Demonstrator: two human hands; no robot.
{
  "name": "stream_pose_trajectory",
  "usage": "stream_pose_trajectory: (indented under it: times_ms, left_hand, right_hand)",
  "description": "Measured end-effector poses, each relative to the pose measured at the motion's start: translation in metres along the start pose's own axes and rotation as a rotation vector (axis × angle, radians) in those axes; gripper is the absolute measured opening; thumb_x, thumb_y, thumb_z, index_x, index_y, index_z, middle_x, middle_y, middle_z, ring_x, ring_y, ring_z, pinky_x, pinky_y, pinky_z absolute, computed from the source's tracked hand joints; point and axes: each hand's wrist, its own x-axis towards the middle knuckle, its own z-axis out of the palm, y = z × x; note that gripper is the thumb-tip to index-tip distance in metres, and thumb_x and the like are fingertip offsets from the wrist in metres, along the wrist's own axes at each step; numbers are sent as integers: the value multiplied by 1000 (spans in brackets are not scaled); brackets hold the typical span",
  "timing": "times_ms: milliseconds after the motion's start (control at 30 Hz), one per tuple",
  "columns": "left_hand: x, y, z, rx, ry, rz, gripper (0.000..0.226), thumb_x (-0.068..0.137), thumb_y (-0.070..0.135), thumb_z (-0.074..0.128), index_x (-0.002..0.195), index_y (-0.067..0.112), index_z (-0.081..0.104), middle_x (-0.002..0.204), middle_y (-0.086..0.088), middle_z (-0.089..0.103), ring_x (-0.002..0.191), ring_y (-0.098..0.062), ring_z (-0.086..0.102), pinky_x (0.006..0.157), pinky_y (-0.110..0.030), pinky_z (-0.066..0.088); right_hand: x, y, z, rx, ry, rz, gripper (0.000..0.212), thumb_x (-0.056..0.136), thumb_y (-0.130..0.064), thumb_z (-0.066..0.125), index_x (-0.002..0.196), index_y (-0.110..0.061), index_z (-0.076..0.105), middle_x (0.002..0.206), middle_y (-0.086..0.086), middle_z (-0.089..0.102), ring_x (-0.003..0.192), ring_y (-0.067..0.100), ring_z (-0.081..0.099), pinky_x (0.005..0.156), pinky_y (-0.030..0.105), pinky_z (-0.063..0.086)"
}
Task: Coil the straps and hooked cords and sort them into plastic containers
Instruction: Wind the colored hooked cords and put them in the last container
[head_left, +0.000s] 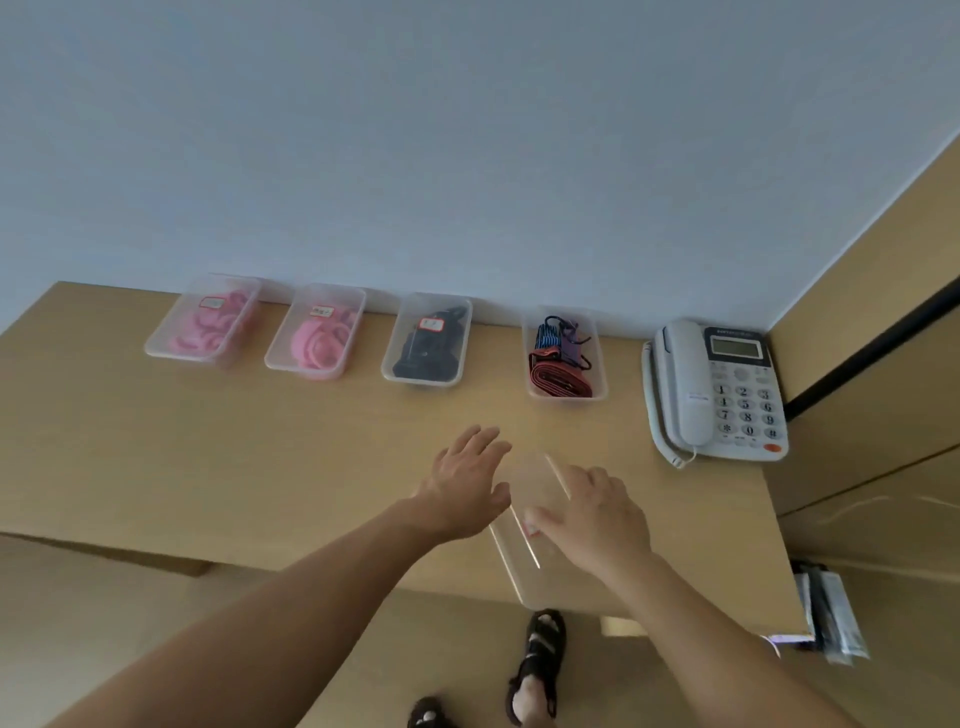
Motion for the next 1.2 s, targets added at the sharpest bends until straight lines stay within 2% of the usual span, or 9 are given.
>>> stream_pose_trajectory:
  times_ms: [133, 367, 500, 633, 833, 900, 1000, 1067, 1200]
  left_hand:
    - [-36, -11, 24, -61, -78, -42, 60, 98, 34, 49, 152, 20, 29, 163, 0, 19, 152, -19, 8, 120, -44, 22]
    - [-61, -14, 34, -250, -158, -152, 63, 94, 34, 51, 152, 18, 31, 155, -3, 38, 140, -22, 37, 113, -35, 31]
    - [-56, -11, 29, -381, -178, -220, 57, 94, 33, 52, 145, 12, 40, 141, -8, 52, 125, -28, 52, 102, -34, 43]
    - [-47, -5, 14, -595, -178, -277, 51, 95, 26, 52, 141, 6, 42, 127, -8, 59, 107, -25, 58, 82, -29, 47]
    - [2, 18, -39, -870, 27, -316, 43, 96, 15, 49, 138, 5, 44, 92, -5, 59, 77, -21, 58, 54, -24, 43]
    - [25, 25, -59, -858, 131, -297, 22, 95, 12, 48, 112, 9, 63, 82, -4, 62, 63, -16, 54, 50, -20, 41]
    - [59, 33, -83, -843, 267, -249, 22, 97, 12, 48, 83, 20, 63, 71, 1, 63, 51, -10, 50, 45, -19, 42]
    - [82, 36, -92, -856, 325, -225, 17, 96, 13, 51, 88, 23, 63, 71, 3, 65, 50, -7, 51, 47, -18, 43]
    - [125, 40, -96, -809, 361, -272, 13, 97, 21, 52, 101, 13, 63, 83, -4, 69, 66, -18, 57, 66, -34, 50]
  right_hand:
    - [-22, -14, 26, -69, -60, 233, 96, 57, -80, 64, 127, -18, 42, 123, 5, 47, 115, 25, 47, 83, 36, 45]
    - [-35, -17, 36, 21, -44, 406, 100, 47, -73, 76, 122, -18, 40, 124, 7, 47, 117, 27, 47, 76, 35, 40]
    - [-37, -12, 35, 209, 49, 397, 65, 67, -56, 74, 111, -17, 47, 114, 5, 51, 104, 27, 56, 70, 33, 41]
    - [-28, -22, 12, 687, 66, 325, 27, 79, -34, 71, 87, -17, 52, 90, 3, 64, 74, 18, 60, 64, 33, 48]
    - [3, -36, -49, 933, 247, 69, 34, 86, -16, 65, 112, -31, 49, 79, 1, 69, 54, 10, 64, 54, 26, 46]
    - [20, -32, -72, 1018, 288, 11, 30, 89, -11, 60, 109, -31, 52, 71, 4, 68, 48, 12, 59, 48, 23, 43]
    - [51, -21, -101, 1075, 340, 9, 7, 101, -22, 49, 100, -24, 55, 64, 4, 66, 43, 13, 54, 42, 21, 39]
    - [75, -10, -115, 1024, 389, 37, 18, 101, -28, 48, 89, -20, 57, 60, -2, 66, 45, 11, 55, 46, 20, 40]
    - [125, 12, -129, 789, 402, 71, 20, 96, -33, 54, 78, -24, 58, 72, -11, 62, 67, 9, 57, 57, 24, 37]
